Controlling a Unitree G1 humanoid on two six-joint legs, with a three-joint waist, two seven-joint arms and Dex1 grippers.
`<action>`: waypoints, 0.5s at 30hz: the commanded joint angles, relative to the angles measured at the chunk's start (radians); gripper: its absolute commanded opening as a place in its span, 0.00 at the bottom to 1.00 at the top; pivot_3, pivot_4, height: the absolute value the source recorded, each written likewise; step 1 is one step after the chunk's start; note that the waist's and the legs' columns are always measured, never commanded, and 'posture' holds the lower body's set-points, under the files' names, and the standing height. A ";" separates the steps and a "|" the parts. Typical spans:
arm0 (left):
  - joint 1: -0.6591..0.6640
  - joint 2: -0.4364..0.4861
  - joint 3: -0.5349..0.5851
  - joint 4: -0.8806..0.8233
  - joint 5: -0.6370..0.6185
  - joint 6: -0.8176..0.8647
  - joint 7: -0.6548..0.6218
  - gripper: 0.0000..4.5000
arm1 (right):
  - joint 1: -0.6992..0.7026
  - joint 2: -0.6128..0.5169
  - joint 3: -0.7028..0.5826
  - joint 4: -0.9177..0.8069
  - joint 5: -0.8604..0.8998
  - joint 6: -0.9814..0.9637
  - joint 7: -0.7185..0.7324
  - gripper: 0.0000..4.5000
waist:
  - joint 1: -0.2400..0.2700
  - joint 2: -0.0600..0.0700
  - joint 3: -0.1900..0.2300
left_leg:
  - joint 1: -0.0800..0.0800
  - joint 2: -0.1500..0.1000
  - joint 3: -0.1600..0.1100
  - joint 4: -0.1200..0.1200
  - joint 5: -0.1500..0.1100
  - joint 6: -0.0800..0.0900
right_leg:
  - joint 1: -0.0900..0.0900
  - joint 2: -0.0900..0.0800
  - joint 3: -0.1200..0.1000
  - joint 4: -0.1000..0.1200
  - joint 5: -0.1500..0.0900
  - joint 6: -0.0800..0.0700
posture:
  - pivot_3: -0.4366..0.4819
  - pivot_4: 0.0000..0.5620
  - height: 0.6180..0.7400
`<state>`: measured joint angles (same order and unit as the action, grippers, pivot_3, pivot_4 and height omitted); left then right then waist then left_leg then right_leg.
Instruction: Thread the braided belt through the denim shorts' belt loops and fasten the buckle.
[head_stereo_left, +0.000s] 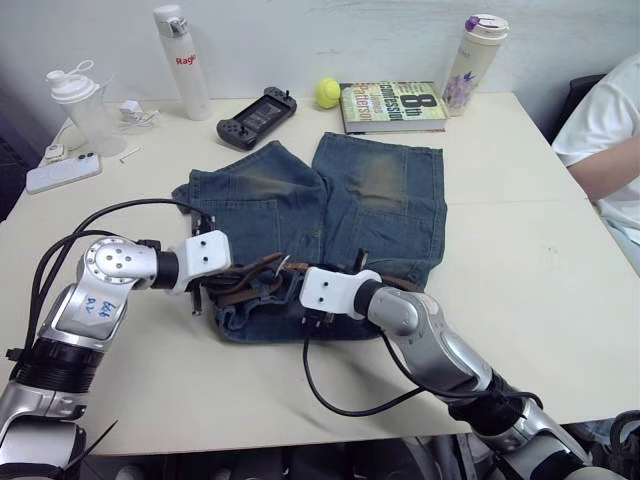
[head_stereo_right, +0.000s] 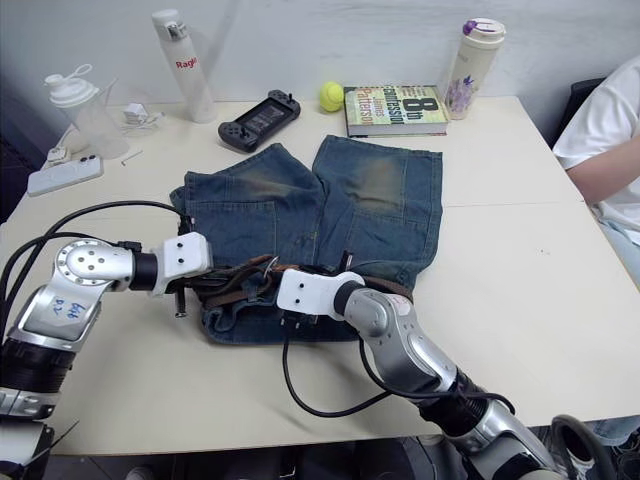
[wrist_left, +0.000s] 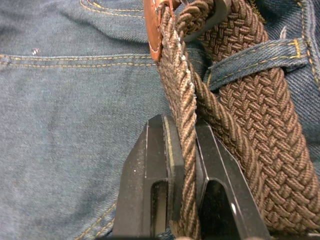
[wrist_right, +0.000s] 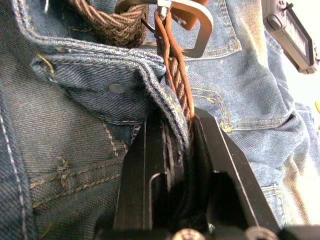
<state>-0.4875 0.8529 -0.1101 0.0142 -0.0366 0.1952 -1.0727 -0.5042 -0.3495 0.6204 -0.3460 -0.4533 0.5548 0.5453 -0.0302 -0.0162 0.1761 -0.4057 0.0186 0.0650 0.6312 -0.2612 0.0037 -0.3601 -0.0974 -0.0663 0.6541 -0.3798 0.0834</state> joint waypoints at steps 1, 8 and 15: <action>-0.017 0.022 -0.001 -0.001 0.019 -0.036 -0.007 0.00 | -0.013 0.014 -0.012 -0.018 -0.015 -0.028 0.006 0.01 | 0.000 0.000 0.000 | 0.000 0.000 0.000 0.000 0.000 0.000 | 0.000 0.000 0.000 0.000 0.000 0.000 | 0.48 0.27 1.00; -0.066 0.013 -0.031 0.026 0.055 -0.115 -0.015 0.00 | -0.009 0.020 -0.009 -0.022 -0.018 -0.052 0.019 0.01 | 0.001 0.000 0.000 | 0.000 0.000 0.000 0.000 0.000 0.000 | -0.001 0.000 0.000 0.001 0.000 0.000 | 0.48 0.27 1.00; -0.116 -0.021 -0.088 0.101 0.101 -0.204 -0.022 0.00 | -0.011 0.020 -0.003 -0.019 -0.028 -0.075 0.031 0.01 | 0.000 0.000 0.000 | 0.000 0.000 0.001 0.001 0.000 0.000 | -0.001 0.000 0.000 0.002 0.000 0.000 | 0.48 0.27 1.00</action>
<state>-0.5838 0.8348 -0.1888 0.1074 0.0522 0.0239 -1.0894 -0.5038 -0.3455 0.6202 -0.3402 -0.4760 0.5104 0.5709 -0.0299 -0.0162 0.1761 -0.4058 0.0187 0.0658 0.6322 -0.2612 0.0037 -0.3612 -0.0969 -0.0660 0.6566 -0.3798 0.0835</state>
